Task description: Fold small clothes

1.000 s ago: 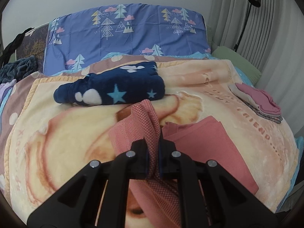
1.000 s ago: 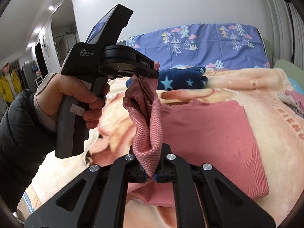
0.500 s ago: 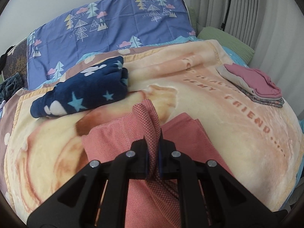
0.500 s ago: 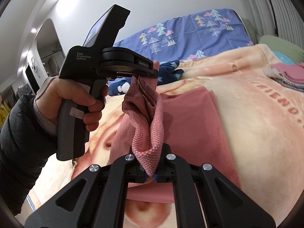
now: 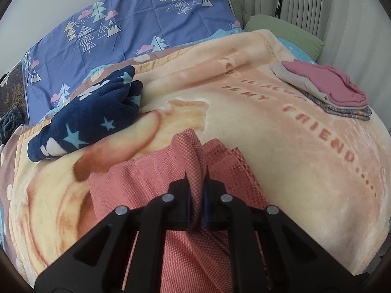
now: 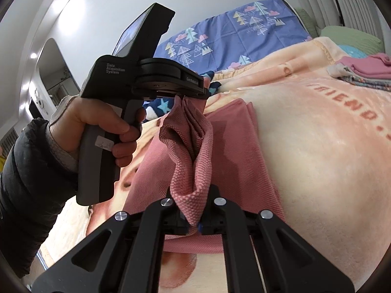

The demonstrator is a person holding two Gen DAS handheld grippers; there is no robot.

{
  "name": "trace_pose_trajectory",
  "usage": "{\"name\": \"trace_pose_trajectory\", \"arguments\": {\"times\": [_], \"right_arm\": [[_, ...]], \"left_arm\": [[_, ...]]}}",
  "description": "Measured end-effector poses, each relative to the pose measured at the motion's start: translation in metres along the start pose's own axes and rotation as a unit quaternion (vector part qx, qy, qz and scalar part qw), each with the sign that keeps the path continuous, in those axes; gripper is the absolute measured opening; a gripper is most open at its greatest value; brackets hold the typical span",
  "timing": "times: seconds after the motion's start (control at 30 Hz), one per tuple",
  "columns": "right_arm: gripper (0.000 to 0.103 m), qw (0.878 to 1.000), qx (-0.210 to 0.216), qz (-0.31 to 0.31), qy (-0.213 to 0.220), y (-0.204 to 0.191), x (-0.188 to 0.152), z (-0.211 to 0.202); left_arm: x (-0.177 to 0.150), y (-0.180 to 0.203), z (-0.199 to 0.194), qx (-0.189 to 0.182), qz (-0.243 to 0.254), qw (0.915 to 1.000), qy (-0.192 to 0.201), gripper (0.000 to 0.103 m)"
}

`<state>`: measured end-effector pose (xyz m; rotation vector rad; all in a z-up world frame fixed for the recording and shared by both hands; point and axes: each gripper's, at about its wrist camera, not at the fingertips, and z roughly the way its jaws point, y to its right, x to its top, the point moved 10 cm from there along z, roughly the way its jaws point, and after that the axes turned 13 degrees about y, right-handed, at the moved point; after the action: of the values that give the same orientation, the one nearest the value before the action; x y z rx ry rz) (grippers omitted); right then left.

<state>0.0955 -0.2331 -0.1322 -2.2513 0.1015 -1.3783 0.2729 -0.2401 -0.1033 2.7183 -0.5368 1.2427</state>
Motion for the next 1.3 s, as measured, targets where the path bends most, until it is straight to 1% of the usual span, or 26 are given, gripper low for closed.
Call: {"name": "trace_pose_trajectory", "arguments": {"times": [0.13,0.27,0.43,0.5,0.53,0.6,0.7,0.73,0.8,0.83,0.9,1.03,1.1,1.17,1.23,1.3], "right_arm": [[0.004,1.0,-0.007,0.021,-0.008,0.011,-0.005,0.002],[0.004,1.0,-0.004,0.028,-0.007,0.015,-0.008,0.001],[0.004,0.999,-0.005,0.043,-0.003,0.02,-0.007,-0.001],[0.004,0.999,-0.004,0.05,-0.003,0.022,-0.008,-0.002],[0.004,0.999,-0.004,0.051,-0.006,0.022,-0.01,-0.002],[0.004,0.999,-0.006,0.05,-0.009,0.023,-0.014,-0.004],[0.004,0.998,-0.002,0.06,-0.018,0.025,-0.018,-0.005],[0.005,0.998,0.001,0.066,-0.022,0.027,-0.019,-0.005],[0.006,0.996,0.007,0.078,-0.033,0.028,-0.021,-0.004],[0.008,0.996,0.011,0.084,-0.04,0.03,-0.022,-0.003],[0.013,0.994,0.013,0.092,-0.053,0.033,-0.021,0.0],[0.013,0.994,0.013,0.092,-0.062,0.035,-0.017,0.002],[0.013,0.994,0.008,0.086,-0.063,0.035,-0.016,0.002],[0.013,0.995,0.003,0.08,-0.064,0.035,-0.018,0.003],[0.013,0.995,-0.002,0.077,-0.064,0.035,-0.018,0.004],[0.013,0.995,-0.005,0.078,-0.063,0.035,-0.017,0.004]], "left_arm": [[-0.008,0.011,0.017,0.001,0.01,0.9998,-0.018,0.007],[-0.012,0.025,0.023,-0.007,0.02,0.9996,-0.019,0.007],[-0.011,0.03,0.031,-0.012,0.009,0.9997,-0.021,0.008],[-0.009,0.031,0.031,-0.023,0.001,0.9996,-0.015,0.015],[-0.007,0.034,0.031,-0.035,-0.005,0.9993,-0.01,0.019],[-0.003,0.035,0.022,-0.046,-0.011,0.9989,-0.002,0.032],[0.008,0.029,-0.01,-0.052,-0.006,0.998,0.036,0.042],[0.008,0.023,-0.026,-0.052,-0.004,0.9973,0.051,0.045],[0.002,0.011,-0.054,-0.045,0.004,0.9964,0.072,0.052],[-0.008,0.003,-0.07,-0.044,0.007,0.9956,0.082,0.054],[-0.033,-0.009,-0.093,-0.042,0.009,0.9956,0.084,0.056],[-0.103,-0.021,-0.137,-0.038,0.022,0.9964,0.072,0.058],[-0.136,-0.015,-0.158,-0.047,0.032,0.9959,0.071,0.064],[-0.165,-0.008,-0.166,-0.051,0.045,0.996,0.058,0.064],[-0.186,-0.003,-0.165,-0.038,0.07,0.9959,0.042,0.064],[-0.192,-0.001,-0.159,-0.025,0.078,0.9959,0.039,0.064]]}}
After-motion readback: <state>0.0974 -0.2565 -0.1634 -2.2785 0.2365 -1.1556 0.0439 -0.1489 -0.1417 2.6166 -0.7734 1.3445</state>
